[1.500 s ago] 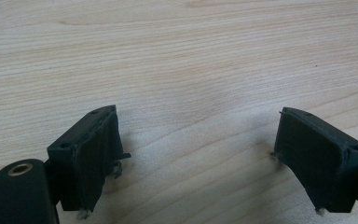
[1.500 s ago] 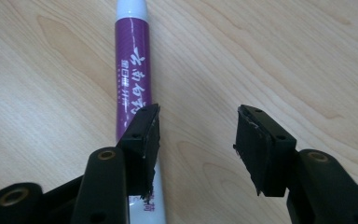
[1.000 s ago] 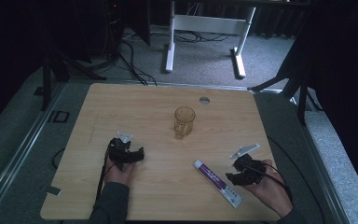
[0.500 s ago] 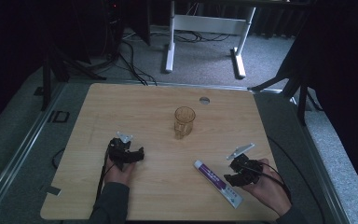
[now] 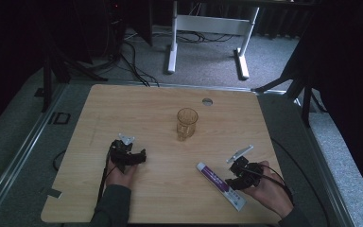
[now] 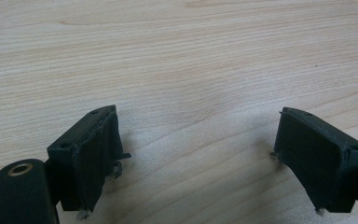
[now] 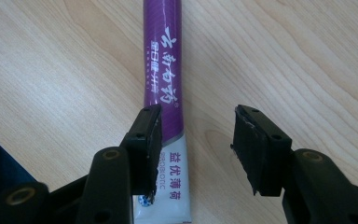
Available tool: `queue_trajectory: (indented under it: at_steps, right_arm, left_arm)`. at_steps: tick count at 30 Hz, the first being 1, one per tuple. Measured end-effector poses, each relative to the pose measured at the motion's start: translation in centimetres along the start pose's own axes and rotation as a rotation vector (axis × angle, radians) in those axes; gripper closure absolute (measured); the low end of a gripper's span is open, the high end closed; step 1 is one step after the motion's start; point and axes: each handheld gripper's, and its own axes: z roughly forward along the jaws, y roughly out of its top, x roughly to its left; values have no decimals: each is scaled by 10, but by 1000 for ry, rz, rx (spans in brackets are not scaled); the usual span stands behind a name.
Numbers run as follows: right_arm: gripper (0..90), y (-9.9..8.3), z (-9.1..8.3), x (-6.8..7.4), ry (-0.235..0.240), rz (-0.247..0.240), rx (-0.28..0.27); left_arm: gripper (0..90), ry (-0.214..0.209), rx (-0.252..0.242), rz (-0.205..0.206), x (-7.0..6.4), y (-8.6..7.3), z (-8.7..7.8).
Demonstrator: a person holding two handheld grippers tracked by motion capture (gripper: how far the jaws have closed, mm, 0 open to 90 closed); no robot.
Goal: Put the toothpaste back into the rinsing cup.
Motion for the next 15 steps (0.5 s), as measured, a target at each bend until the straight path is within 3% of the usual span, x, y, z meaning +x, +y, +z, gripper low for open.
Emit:
queue_trajectory:
  at_steps: [15]
  right_arm:
    - [518,2,9,0,11,0,28]
  left_arm:
    - [140,0,0,-1,0,0,0]
